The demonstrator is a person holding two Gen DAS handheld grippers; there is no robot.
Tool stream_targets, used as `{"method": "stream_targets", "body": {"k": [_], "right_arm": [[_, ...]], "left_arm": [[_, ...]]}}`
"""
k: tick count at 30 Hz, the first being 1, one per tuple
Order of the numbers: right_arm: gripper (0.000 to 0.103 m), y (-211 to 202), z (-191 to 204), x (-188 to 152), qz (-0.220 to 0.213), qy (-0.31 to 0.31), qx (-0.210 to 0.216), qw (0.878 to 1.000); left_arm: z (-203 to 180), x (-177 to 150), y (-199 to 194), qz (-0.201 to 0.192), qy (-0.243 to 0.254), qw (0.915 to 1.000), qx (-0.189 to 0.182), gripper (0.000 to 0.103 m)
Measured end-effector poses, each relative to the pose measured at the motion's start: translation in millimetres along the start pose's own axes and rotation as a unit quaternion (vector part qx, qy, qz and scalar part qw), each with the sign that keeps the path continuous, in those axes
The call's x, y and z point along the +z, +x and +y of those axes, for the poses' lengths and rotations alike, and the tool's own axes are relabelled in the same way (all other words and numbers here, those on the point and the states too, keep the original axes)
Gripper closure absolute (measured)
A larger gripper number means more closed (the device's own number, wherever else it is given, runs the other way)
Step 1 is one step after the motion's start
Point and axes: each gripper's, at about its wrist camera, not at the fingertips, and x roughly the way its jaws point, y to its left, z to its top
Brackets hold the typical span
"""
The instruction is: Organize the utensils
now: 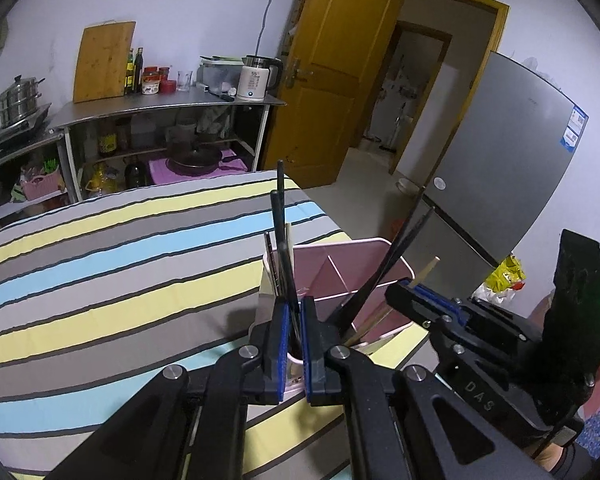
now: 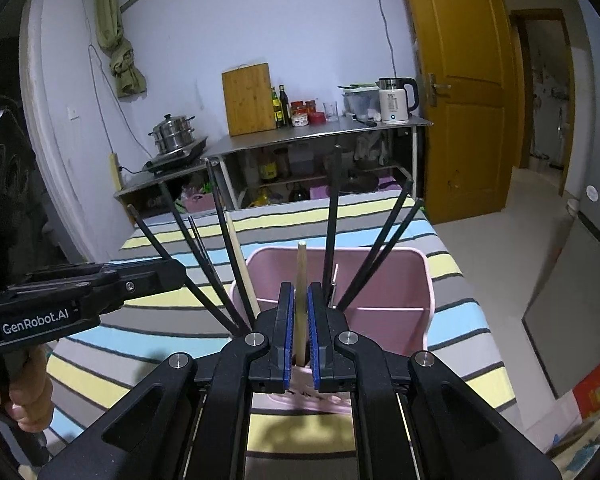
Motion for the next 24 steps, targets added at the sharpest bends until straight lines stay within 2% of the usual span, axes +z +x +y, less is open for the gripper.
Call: {"method": "stream_targets", "body": {"k": [4, 7, 14, 24], "right_arm": [[0.091, -8.4, 1.0, 1.1, -0.008, 0.000, 0.000, 1.000], [0.090, -15.8, 1.1, 3.0, -0.013, -0.002, -0.002, 1.000], [0.090, -35.4, 3.7, 1.1, -0.026, 0.002, -0.003, 1.000], [0.089, -62.5, 7.9, -18.0, -0.039, 0.014, 0.001, 0.999]], "left_arm": [[-0.8, -2.1, -9.3, -0.011, 0.002, 0.9999, 0.002, 0.087], [-0.8, -7.9, -19.3, -0.022, 0.005, 0.9997, 0.004, 0.084], [-3.5, -23.2, -43.7, -0.051, 0.014, 0.9985, 0.013, 0.080], [-17.3, -71.0, -71.7, -0.095, 0.033, 0.9945, 0.029, 0.077]]}}
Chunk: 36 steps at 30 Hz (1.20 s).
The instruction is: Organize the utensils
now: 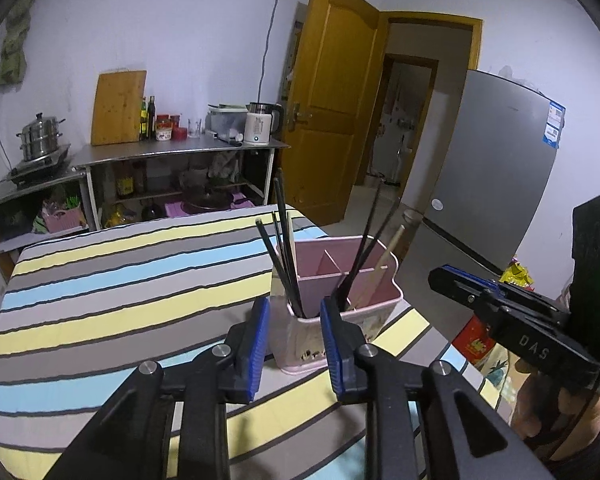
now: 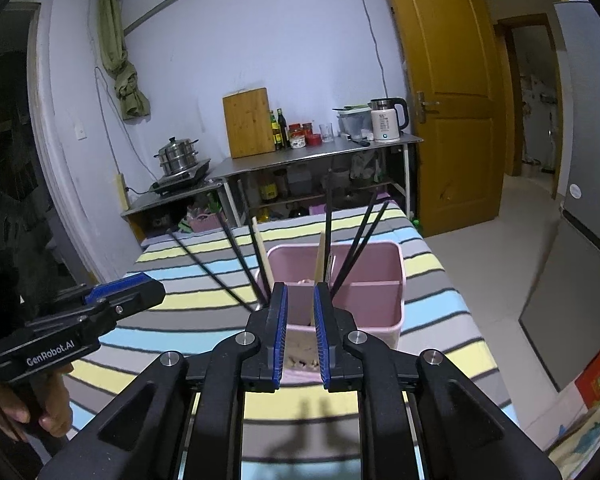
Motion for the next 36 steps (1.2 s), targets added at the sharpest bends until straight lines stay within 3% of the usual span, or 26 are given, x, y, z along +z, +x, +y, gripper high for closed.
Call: {"method": "stream_targets", "body": {"k": [19, 36], "right_arm": [[0.089, -23.5, 22.6, -72.6, 0.013, -0.023, -0.015, 1.000], [0.089, -28.1, 18.3, -106.8, 0.027, -0.019, -0.033, 0.999]], "left_arm": [[-13.1, -80.7, -23.8, -0.024, 0.006, 0.9993, 0.029, 0.077], [-18.8, -107.8, -27.0, -0.024, 0.013, 0.9990, 0.036, 0.077]]}}
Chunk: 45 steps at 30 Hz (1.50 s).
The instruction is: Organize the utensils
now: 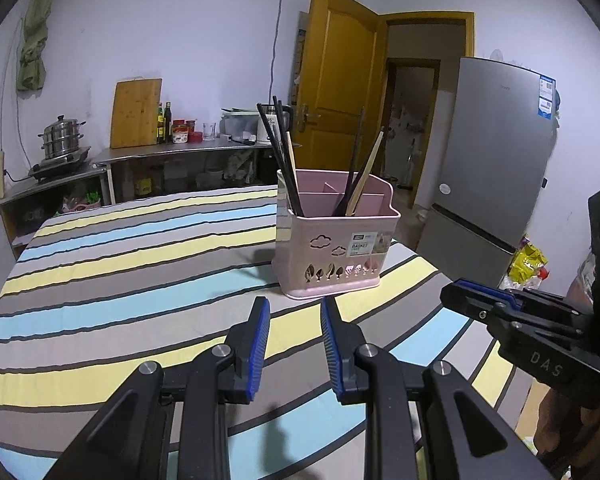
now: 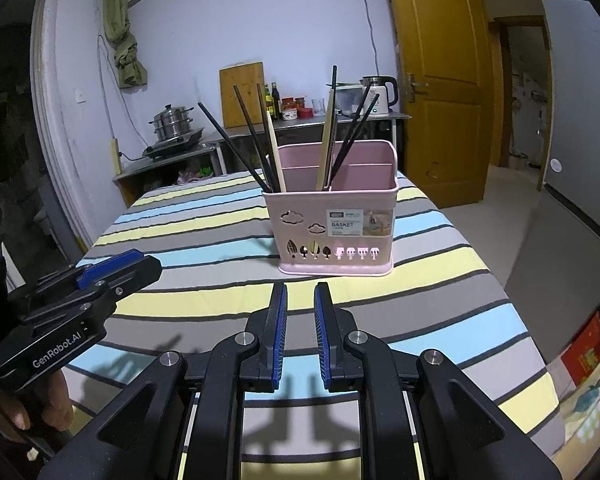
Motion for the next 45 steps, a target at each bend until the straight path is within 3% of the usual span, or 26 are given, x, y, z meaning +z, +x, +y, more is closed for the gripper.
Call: {"method": "stream_targets", "body": {"k": [45], "right_arm": [[0.089, -2.5, 3.7, -4.4, 0.003, -0.001, -0.005, 1.000]], "left_arm": [[-10.7, -5.5, -1.1, 0.004, 0.011, 0.9999, 0.005, 0.077]]}}
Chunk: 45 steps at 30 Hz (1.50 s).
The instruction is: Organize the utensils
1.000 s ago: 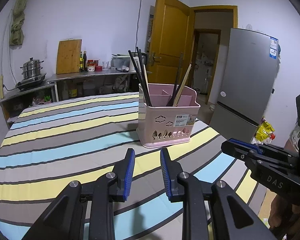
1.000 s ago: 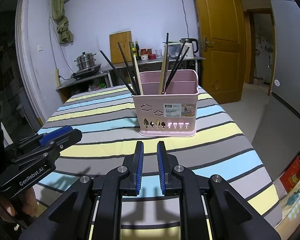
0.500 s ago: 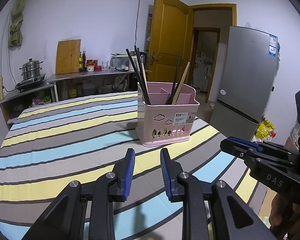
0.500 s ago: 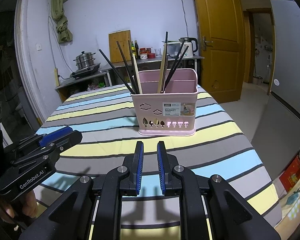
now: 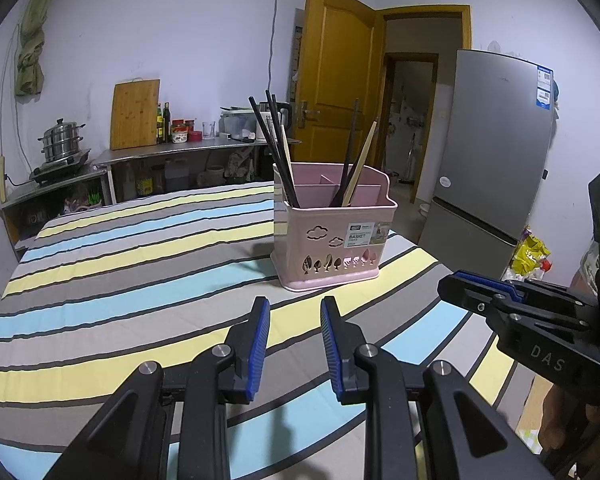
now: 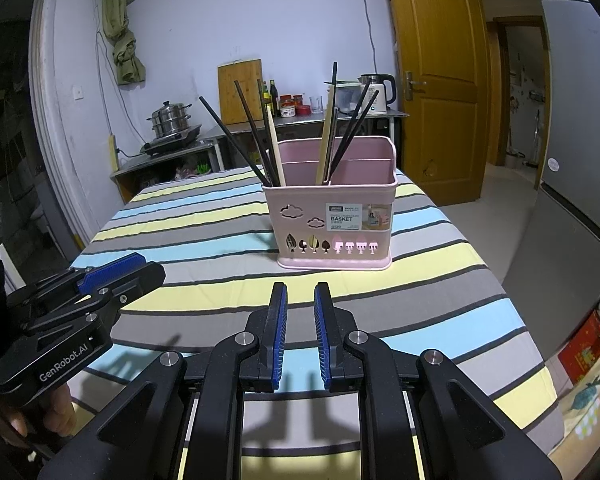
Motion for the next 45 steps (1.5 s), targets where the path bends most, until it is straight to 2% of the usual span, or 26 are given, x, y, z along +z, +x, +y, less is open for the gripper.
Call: {"method": "stream_targets", "body": {"k": [45], "right_arm": [[0.089, -0.7, 0.7, -1.7, 0.002, -0.002, -0.001, 1.000]], "left_arm": [[2.9, -6.7, 3.6, 0.011, 0.012, 0.9999, -0.001, 0.077]]}}
